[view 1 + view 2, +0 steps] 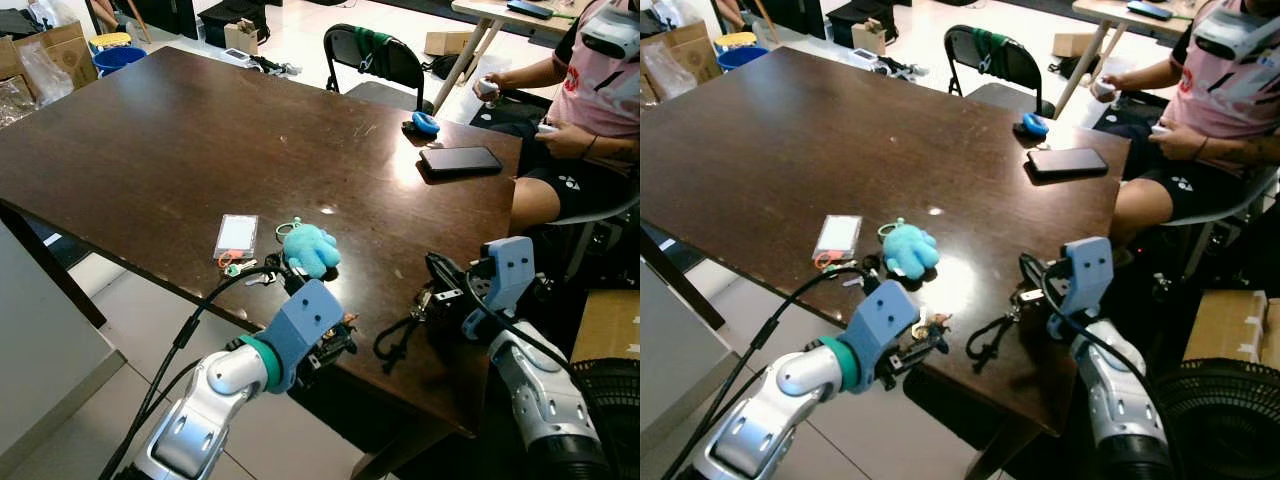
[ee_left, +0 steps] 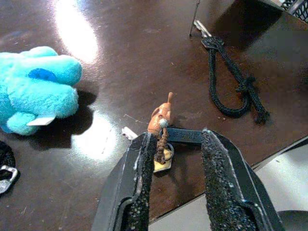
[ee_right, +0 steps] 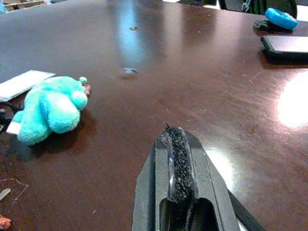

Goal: Hang keys on a hook

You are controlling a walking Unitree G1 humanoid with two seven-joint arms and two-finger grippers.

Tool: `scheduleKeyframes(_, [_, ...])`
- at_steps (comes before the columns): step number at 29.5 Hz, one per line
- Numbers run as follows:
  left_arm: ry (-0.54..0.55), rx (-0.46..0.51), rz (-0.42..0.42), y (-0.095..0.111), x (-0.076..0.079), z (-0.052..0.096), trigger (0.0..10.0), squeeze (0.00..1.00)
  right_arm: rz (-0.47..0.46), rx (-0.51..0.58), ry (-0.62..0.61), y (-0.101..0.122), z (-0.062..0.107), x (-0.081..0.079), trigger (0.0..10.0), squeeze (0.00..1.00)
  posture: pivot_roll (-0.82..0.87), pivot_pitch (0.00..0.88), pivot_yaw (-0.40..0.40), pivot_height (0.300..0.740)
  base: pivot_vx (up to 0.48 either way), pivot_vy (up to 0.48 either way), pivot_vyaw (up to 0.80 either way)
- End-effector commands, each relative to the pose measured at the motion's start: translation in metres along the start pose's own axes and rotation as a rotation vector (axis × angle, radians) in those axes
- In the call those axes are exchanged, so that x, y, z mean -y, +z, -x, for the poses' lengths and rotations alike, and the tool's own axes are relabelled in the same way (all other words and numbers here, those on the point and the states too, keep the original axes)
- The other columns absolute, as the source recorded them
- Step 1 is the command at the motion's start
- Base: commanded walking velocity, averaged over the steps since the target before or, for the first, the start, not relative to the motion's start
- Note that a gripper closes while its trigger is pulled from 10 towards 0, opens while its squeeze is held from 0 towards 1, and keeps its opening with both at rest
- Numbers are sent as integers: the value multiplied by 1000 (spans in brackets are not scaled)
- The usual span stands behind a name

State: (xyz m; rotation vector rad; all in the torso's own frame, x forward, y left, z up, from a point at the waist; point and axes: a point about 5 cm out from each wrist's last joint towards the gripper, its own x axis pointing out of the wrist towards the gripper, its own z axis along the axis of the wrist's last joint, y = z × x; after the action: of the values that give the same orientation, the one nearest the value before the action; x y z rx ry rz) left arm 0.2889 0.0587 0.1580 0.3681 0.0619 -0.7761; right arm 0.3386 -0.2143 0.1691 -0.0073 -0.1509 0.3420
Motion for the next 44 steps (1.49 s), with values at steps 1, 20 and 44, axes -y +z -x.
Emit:
scheduleKeyframes(1, [-10,-26,2,-7,3,0,3608,0,9,-6,-9,-1,2,3,10000,0,50,176,78,740,0,0,0])
scheduleKeyframes(20, [34,-36,1,-10,1,-5,10000,1000,12,-6,-10,-1,4,5,10000,0,42,175,78,740,0,0,0])
scheduleKeyframes(44, [66,-52,10,-14,-1,-6,10000,0,11,-5,-10,0,3,5,10000,0,43,175,79,740,0,0,0])
